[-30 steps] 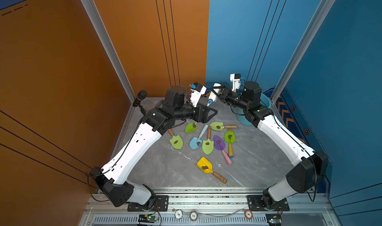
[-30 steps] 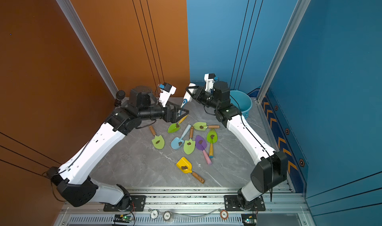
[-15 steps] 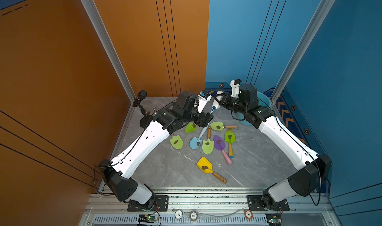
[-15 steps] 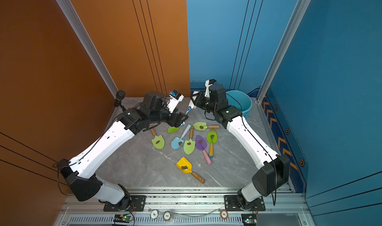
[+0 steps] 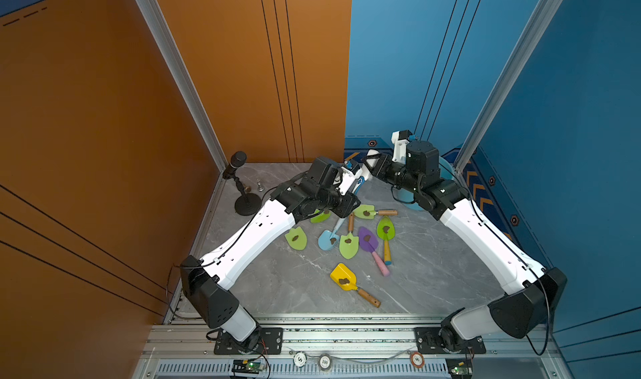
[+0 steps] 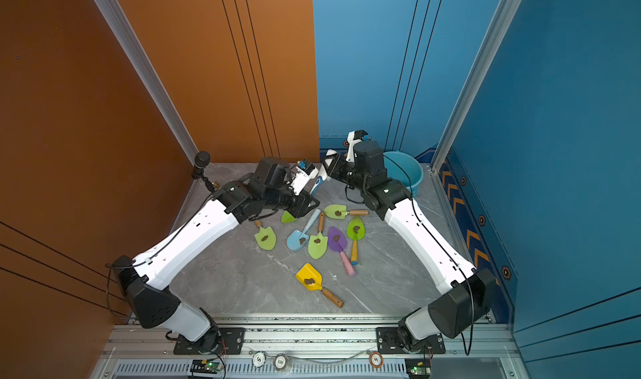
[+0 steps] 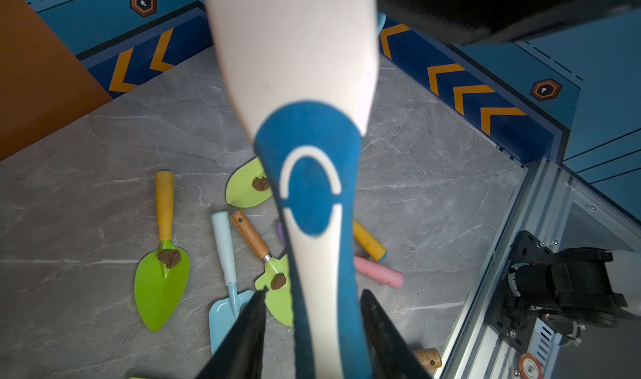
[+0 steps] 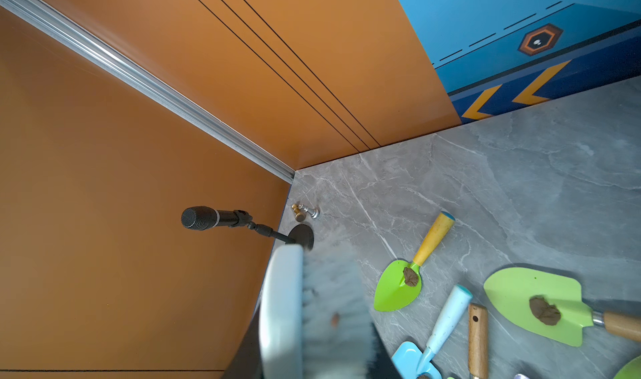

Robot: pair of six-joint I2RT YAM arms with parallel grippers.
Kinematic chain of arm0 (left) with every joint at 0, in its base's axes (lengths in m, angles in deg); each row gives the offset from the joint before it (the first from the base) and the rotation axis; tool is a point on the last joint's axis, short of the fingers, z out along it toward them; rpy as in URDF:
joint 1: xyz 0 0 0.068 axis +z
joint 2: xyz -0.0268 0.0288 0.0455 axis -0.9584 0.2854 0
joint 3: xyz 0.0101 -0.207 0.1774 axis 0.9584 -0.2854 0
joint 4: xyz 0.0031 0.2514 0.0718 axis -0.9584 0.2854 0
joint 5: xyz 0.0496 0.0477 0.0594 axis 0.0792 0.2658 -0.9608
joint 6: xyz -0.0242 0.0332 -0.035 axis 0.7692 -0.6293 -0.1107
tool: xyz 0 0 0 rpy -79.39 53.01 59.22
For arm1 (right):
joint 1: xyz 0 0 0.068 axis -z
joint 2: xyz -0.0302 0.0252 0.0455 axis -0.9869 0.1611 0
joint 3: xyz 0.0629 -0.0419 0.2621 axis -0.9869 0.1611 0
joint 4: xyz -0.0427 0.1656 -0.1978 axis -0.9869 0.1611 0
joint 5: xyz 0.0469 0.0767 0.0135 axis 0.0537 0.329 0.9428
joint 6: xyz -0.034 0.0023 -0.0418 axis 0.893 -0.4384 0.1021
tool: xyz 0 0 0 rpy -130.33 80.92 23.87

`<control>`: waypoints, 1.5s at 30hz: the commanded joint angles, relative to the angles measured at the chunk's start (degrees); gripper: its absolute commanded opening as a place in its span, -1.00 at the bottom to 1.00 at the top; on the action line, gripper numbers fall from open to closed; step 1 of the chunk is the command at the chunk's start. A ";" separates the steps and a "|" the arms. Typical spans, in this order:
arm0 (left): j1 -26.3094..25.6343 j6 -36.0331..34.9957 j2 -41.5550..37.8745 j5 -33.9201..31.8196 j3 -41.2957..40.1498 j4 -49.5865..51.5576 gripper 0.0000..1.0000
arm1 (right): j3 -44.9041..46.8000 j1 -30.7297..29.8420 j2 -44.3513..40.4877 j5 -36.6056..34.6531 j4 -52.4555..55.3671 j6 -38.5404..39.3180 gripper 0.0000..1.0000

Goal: Brush the soil off the hand trowel and place it into the bucket
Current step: Pick up the brush from the center of the board.

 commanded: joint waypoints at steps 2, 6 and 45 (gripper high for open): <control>-1.10 -0.46 1.19 -1.66 1.82 1.18 -0.12 | 0.06 -0.75 -1.07 -1.40 0.53 1.27 -0.67; -1.41 -0.68 1.56 -1.74 2.09 1.16 -0.40 | -0.20 -0.93 -1.16 -2.54 1.87 1.88 -0.67; -2.73 -0.10 -1.29 -4.90 -0.01 1.03 -0.46 | -1.17 -0.15 0.51 -2.51 3.23 3.12 -0.67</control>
